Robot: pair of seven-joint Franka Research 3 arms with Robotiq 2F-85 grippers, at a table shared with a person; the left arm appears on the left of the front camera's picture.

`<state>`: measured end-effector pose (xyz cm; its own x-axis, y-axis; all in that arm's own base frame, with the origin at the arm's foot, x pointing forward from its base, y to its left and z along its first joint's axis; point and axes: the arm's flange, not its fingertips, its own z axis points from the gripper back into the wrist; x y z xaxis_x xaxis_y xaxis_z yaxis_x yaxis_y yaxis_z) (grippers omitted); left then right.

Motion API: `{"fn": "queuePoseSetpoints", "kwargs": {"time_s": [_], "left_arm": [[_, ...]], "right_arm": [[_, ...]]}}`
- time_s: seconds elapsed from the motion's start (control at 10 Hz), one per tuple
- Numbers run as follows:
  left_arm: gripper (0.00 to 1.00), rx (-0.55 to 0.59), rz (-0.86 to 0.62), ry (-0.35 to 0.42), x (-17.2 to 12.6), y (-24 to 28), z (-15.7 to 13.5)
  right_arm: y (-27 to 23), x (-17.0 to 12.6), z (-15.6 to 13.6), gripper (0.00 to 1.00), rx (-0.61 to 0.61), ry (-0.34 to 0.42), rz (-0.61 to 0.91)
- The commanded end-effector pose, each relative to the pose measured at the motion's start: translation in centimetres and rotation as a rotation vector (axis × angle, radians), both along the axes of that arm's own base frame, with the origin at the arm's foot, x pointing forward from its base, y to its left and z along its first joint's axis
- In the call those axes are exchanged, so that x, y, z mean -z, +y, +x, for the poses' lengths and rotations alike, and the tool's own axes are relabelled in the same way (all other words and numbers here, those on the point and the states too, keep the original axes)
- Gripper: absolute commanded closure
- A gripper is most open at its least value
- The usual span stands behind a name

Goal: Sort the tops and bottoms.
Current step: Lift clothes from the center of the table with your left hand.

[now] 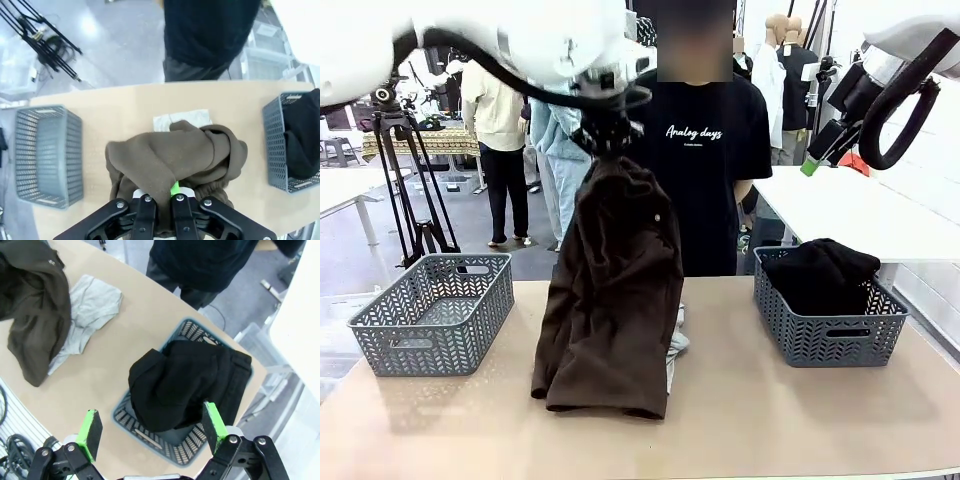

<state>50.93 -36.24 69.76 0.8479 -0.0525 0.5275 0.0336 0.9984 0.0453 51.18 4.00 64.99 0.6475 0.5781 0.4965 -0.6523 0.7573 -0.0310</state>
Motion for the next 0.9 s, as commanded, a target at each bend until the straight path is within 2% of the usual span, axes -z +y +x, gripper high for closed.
{"fn": "queuePoseSetpoints", "kwargs": {"time_s": [0.0, 0.1, 0.2, 0.5, 0.7, 0.8], "left_arm": [[1.0, 0.003, 0.097, -0.094, -7.7, -1.8, 0.9], [1.0, 0.017, 0.106, -0.139, -10.2, -2.3, 1.4], [1.0, 0.045, 0.095, -0.149, -11.7, -3.0, 1.7], [1.0, 0.112, 0.119, -0.187, -15.1, -5.1, 0.9], [1.0, 0.118, 0.129, -0.165, -14.9, -5.5, 0.1], [1.0, 0.114, 0.095, -0.17, -10.5, -3.1, -1.3]], "right_arm": [[0.0, 0.0, 0.2, 0.0, -0.004, 0.0, -0.01], [0.0, 0.0, 0.2, 0.0, -0.004, 0.0, -0.01], [0.0, 0.0, 0.2, 0.0, -0.004, 0.0, -0.01], [0.0, 0.0, 0.2, 0.0, -0.004, 0.0, -0.01], [0.0, 0.0, 0.2, 0.0, -0.004, 0.0, -0.01], [0.0, 0.0, 0.2, 0.0, -0.004, 0.0, -0.01]]}}
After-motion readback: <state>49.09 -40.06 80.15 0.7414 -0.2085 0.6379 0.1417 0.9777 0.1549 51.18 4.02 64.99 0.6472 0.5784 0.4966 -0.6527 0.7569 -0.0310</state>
